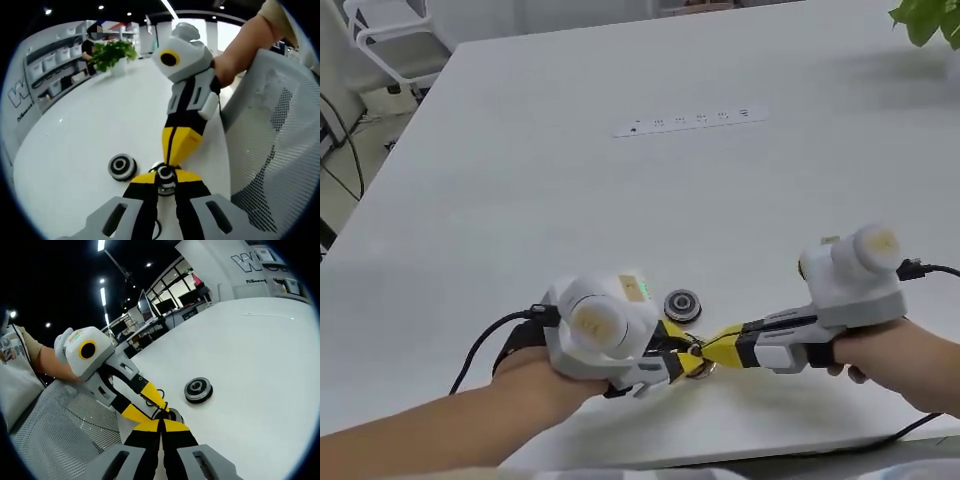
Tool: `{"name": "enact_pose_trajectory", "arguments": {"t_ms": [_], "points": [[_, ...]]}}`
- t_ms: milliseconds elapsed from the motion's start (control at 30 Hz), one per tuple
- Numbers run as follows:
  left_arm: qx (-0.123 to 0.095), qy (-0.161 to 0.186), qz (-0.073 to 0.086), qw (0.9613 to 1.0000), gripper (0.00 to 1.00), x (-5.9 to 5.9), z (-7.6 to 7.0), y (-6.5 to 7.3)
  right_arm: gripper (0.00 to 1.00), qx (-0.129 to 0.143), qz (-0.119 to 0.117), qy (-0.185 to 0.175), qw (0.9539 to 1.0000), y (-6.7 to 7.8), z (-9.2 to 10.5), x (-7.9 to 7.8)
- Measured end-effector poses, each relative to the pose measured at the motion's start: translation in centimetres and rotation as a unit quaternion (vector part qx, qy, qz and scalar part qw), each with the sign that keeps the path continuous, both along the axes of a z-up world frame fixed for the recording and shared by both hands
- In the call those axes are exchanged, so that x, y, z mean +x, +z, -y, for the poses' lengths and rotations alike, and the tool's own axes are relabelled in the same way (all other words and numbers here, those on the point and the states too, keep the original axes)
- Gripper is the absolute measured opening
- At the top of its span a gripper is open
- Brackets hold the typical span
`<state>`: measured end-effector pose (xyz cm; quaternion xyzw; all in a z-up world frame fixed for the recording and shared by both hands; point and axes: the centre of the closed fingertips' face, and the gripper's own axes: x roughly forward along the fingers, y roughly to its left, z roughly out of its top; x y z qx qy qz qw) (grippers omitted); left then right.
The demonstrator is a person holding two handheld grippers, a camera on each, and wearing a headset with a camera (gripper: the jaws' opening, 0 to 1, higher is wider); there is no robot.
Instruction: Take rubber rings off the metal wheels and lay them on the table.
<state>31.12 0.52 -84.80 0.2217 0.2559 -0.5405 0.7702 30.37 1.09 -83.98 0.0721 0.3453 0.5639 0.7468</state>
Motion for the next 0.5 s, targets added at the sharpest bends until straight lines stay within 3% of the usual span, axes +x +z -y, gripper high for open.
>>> {"name": "enact_pose_trajectory", "arguments": {"t_ms": [500], "points": [[0.0,-0.015,-0.002,0.9999,0.14,-0.35,-0.02,0.09,0.0,-0.009,0.006,-0.001,0.9999,-0.25,0.46,0.22]]}}
